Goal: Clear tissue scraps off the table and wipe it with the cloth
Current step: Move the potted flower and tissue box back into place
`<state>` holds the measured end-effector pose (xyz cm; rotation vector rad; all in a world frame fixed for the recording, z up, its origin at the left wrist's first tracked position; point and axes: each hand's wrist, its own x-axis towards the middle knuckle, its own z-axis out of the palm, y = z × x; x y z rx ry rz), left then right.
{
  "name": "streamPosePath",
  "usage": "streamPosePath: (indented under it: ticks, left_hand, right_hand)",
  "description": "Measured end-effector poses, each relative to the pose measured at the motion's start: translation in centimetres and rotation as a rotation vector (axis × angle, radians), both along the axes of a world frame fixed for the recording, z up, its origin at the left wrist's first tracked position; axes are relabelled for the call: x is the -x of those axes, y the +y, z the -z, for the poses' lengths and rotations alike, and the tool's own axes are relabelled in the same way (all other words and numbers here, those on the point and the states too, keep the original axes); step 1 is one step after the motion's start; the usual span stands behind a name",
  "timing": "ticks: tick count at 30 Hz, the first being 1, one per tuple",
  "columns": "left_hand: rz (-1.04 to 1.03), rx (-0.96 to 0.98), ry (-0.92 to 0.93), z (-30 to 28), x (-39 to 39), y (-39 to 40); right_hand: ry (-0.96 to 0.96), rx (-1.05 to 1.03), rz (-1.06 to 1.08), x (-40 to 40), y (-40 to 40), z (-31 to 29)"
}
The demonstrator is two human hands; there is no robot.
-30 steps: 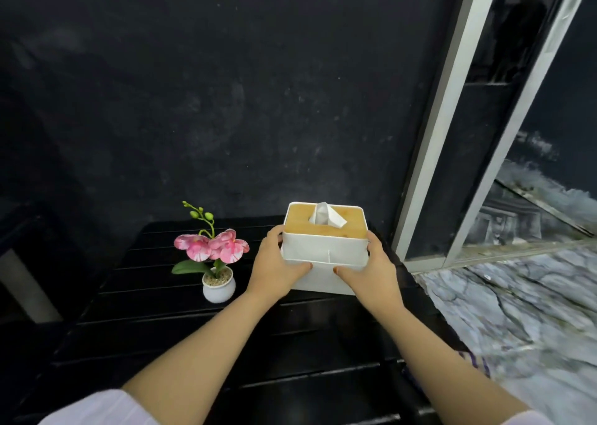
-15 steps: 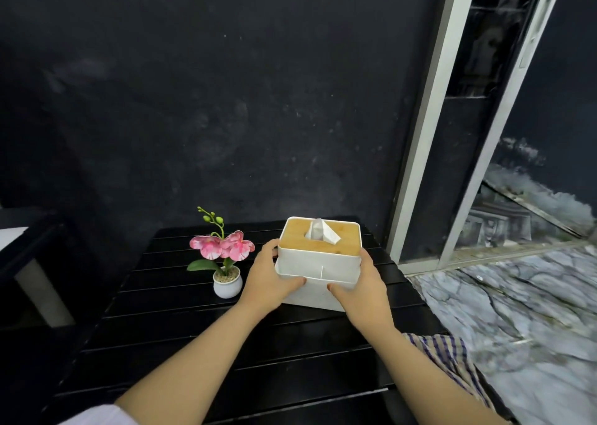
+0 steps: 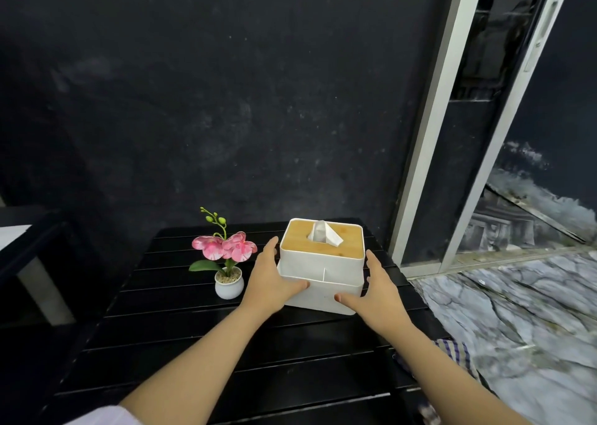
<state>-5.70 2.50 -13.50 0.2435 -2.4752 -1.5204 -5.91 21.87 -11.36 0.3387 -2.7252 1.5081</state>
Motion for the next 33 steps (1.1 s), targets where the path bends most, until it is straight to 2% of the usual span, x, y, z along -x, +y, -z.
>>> streamPosePath:
  ticks: [17, 33]
  left_hand:
    - [-0.108, -0.018, 0.151, 1.3, 0.0, 0.0]
    - [-0.205, -0.066, 0.203, 1.9, 1.7, -0.1]
  right_hand:
    - [-0.067, -0.014, -0.121, 3.8, -0.3, 0.8]
    - [-0.088, -0.069, -0.187, 8.2, -1.7, 1.5]
